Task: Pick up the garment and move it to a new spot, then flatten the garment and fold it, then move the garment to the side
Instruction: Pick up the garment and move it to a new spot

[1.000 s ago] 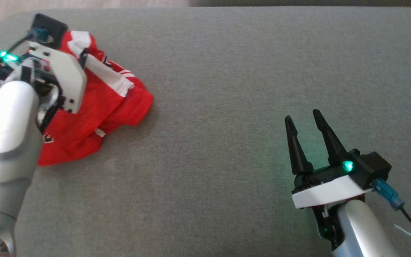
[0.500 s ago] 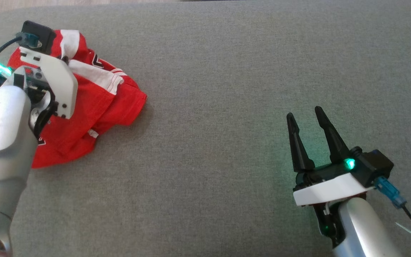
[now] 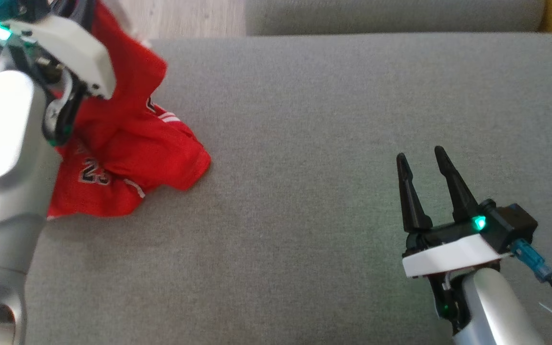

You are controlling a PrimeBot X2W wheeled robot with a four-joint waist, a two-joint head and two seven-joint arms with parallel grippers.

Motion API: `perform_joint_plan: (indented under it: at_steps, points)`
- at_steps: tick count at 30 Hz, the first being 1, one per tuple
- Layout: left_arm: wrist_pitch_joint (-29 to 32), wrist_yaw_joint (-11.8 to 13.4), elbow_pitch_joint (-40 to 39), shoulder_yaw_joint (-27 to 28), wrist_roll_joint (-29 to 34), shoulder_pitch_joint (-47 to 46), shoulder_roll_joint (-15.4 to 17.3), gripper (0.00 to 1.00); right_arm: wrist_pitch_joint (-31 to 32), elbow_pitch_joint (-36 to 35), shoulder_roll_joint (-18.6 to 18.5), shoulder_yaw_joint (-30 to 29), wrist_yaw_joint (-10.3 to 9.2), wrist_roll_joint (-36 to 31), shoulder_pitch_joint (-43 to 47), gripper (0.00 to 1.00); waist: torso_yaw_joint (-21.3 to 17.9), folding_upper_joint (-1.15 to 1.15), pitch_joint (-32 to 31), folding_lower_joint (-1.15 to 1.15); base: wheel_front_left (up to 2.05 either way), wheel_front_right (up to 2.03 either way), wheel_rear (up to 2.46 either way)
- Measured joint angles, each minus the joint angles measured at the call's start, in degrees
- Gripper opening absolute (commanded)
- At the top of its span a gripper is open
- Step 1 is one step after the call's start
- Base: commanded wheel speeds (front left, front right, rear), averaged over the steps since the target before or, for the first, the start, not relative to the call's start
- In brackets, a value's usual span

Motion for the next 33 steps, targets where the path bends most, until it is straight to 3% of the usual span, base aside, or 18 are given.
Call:
perform_joint_plan:
  at_steps: [8, 16, 23, 27, 28, 29, 33]
  points:
    - [0.7, 3.3, -12.5, 0.0, -1.7, 4.4, -2.3, 0.00, 0.0, -0.1, 0.0, 0.6, 0.00, 0.0, 1.3, 1.00, -2.2, 0.00, -2.7, 0.00, 0.00, 0.00, 0.00]
    - [2.8, 7.3, -24.9, -3.8, -1.7, 7.5, -8.8, 0.00, 0.0, -0.4, 0.0, 1.7, 0.00, 1.2, 1.2, 1.00, -8.3, 0.00, -2.9, 0.00, 0.00, 0.00, 0.00]
    - [4.1, 9.6, -25.5, -6.6, -1.0, 6.7, -13.0, 0.00, 0.0, -0.7, 0.0, 3.4, 0.00, 3.3, 0.6, 1.00, -15.5, 0.00, -2.0, 0.00, 0.00, 0.00, 0.00]
    - [0.1, 10.4, -21.6, -6.6, 0.9, 3.7, -14.4, 0.00, 0.0, -1.0, 0.0, 4.0, 0.00, 4.5, 0.1, 1.00, -19.7, 0.00, -0.9, 0.00, 0.00, 0.00, 0.00]
    - [-3.1, 10.4, -19.2, -6.5, 1.4, 1.9, -15.2, 0.73, 0.0, -1.3, 0.0, 4.0, 0.00, 5.0, -0.5, 1.00, -21.5, 0.00, -0.1, 0.00, 0.00, 0.00, 0.00]
    - [-4.6, 10.3, -17.8, -6.5, 1.4, 1.3, -15.6, 1.00, 0.0, -1.5, 0.0, 3.9, 0.00, 5.2, -0.7, 1.00, -22.2, 0.00, 0.3, 0.01, 0.00, 0.00, 0.00]
    - [-7.8, 8.7, -12.2, -6.9, 1.4, 0.5, -16.4, 1.00, 0.0, -1.5, 0.0, 3.7, 0.00, 5.2, -0.7, 1.00, -23.6, 0.00, 1.9, 0.02, 0.00, 0.00, 0.00]
